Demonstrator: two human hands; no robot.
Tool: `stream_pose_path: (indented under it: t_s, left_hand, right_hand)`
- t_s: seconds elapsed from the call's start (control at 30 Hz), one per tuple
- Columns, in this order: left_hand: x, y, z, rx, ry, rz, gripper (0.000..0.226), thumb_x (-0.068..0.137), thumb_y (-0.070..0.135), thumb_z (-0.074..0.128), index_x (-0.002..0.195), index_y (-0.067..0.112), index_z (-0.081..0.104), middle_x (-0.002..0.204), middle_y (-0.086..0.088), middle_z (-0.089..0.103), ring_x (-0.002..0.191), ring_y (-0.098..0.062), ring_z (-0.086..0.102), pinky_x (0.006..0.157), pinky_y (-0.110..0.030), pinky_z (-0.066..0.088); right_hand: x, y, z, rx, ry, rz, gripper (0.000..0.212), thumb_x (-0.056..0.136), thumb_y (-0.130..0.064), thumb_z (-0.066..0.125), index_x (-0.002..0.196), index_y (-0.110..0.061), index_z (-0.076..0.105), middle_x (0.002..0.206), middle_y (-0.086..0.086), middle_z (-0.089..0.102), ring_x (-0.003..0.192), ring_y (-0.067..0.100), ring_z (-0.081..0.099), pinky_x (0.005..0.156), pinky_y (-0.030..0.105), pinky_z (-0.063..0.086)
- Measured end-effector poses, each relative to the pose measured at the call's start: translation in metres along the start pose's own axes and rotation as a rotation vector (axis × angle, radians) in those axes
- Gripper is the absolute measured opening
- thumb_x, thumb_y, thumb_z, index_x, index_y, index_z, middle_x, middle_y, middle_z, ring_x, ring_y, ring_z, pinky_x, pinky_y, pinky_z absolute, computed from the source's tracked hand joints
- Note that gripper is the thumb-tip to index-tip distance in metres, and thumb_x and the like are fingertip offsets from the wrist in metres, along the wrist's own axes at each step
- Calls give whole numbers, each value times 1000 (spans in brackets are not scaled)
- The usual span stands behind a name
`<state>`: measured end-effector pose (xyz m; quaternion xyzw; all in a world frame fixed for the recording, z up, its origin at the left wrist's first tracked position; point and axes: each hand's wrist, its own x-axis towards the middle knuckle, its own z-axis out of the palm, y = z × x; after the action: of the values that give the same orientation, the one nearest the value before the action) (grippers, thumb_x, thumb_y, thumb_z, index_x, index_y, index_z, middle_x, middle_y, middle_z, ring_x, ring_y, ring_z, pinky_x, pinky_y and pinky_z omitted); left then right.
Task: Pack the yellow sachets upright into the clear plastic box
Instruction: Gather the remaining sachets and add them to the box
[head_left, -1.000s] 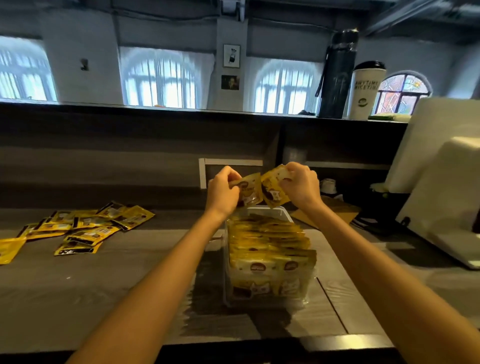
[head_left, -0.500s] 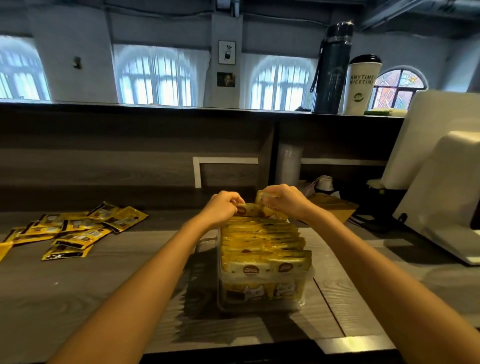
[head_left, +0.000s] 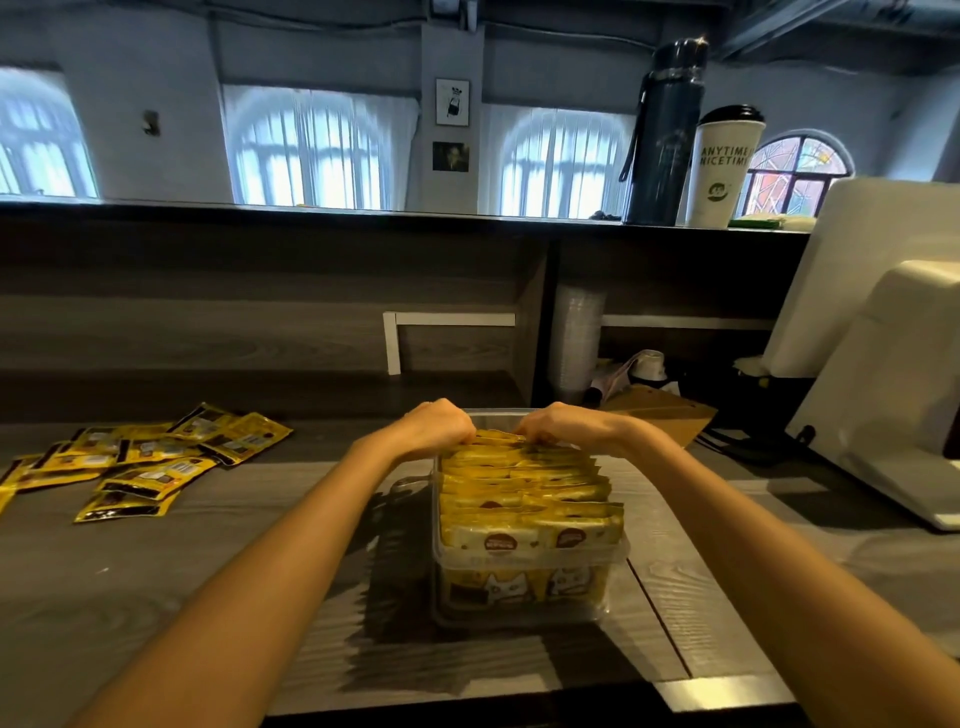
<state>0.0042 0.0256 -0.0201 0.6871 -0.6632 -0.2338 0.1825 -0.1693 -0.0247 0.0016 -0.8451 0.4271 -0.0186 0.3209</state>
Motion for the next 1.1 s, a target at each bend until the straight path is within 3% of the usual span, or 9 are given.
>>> stream_pose_path:
  t_s: [0.1,0.33,0.53,0.6,0.67,0.73,0.83,0.93,1.1]
  left_hand:
    - [2,0,2,24,24,-19,26,87,16,50,97,3,70,104,-15,66,103,-25,57,101,-45,39]
    - [7,4,2,6,75,12,28,92,20,45,65,23,51,69,3,50,73,-12,47,81,-36,33]
    - [-2,8,3,84,41,20,36,93,18,39,57,20,42,67,1,44,74,-17,44,77,-37,30]
    - [-7,6,2,38,41,39,35,92,22,39,57,15,44,67,-2,46,69,-16,43,78,-38,32]
    - [-11,5,0,-41,63,81,38,85,32,39,77,2,60,85,-13,60,83,-26,55,86,-45,41]
    - [-13,4,0,-78,75,103,45,89,32,37,95,-5,62,99,-19,63,95,-32,57,88,-45,44]
    - [-13,6,4,-31,82,126,38,99,20,32,83,-2,59,88,-19,55,80,-25,48,70,-33,37]
    - [-12,7,8,-47,153,106,41,100,22,31,93,-5,61,95,-20,60,84,-22,51,74,-33,39]
    - [-14,8,9,-113,282,76,38,100,23,33,99,-4,59,90,-16,57,84,-23,51,71,-33,38]
  right_hand:
    - [2,1,0,20,10,2,36,96,-9,38,126,6,52,132,26,50,125,36,47,108,42,36]
    - [8,11,-4,39,180,-44,26,99,-19,40,112,-7,60,101,5,56,99,18,53,86,28,39]
    - [7,13,1,-9,192,-69,34,100,-14,34,102,3,63,107,20,60,101,29,55,91,33,41]
    - [7,16,4,-15,198,-62,35,100,-15,33,78,-10,61,89,13,57,93,25,51,80,27,40]
    - [7,17,6,-9,205,-47,36,101,-19,33,71,-21,53,86,5,51,94,22,48,76,25,37]
    - [5,18,6,29,205,-32,29,101,-24,33,88,-16,58,100,7,47,98,22,46,82,27,35]
    - [1,15,6,70,218,-6,29,100,-29,33,109,-11,54,108,7,42,99,20,41,85,29,32]
    - [-1,11,7,46,232,-5,38,101,-31,30,126,-12,51,126,11,45,113,26,45,91,29,31]
    - [-1,1,8,13,268,-27,43,101,-30,29,122,-8,58,133,15,52,118,27,49,97,32,35]
